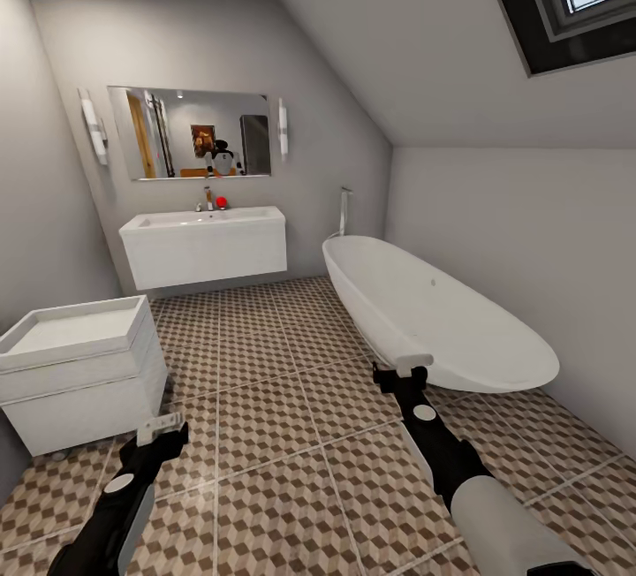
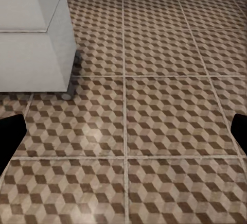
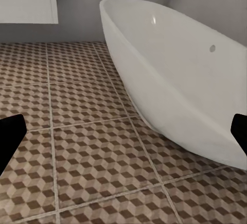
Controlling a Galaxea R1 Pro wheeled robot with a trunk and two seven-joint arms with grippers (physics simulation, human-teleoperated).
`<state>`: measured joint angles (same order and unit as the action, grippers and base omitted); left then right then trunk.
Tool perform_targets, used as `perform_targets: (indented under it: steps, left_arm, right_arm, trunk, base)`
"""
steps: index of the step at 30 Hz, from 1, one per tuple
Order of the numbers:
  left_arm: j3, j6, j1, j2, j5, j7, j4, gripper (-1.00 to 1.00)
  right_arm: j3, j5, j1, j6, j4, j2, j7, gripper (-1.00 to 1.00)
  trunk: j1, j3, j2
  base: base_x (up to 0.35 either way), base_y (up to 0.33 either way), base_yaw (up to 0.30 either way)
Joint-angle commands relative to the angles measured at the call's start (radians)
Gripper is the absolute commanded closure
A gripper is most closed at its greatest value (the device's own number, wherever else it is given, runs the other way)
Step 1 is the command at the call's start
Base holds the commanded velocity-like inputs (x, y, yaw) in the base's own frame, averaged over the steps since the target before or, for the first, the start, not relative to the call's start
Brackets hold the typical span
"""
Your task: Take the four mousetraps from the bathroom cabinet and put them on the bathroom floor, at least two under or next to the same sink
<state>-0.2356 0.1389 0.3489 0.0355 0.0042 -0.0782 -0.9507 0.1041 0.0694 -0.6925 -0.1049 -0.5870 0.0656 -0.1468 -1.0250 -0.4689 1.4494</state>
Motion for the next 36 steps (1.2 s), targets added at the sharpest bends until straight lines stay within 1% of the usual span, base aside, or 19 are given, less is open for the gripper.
perform_targets:
  steps: [1, 23, 36]
  left_arm:
    - [0.002, 0.005, 0.0, 0.0, 0.0, -0.003, -0.001, -1.0]
    - [0.004, 0.006, 0.0, 0.0, 0.0, -0.003, 0.009, -1.0]
    - [0.005, 0.006, 0.0, 0.0, 0.0, -0.003, 0.019, -1.0]
  right_arm:
    - [0.003, 0.007, -0.001, -0.001, 0.001, -0.001, -0.008, -1.0]
    - [0.003, 0.008, -0.001, -0.001, 0.011, 0.0, -0.009, -1.0]
    - [0.002, 0.009, -0.001, -0.001, 0.013, -0.002, -0.01, -1.0]
  trunk:
    - [0.0, -0.001, 0.001]
    - [0.0, -0.001, 0.001]
    - [0.0, -0.007, 0.001]
  base:
    - [0.0, 0.0, 0.0]
    - [0.0, 0.0, 0.003]
    - [0.0, 0.0, 0.213]
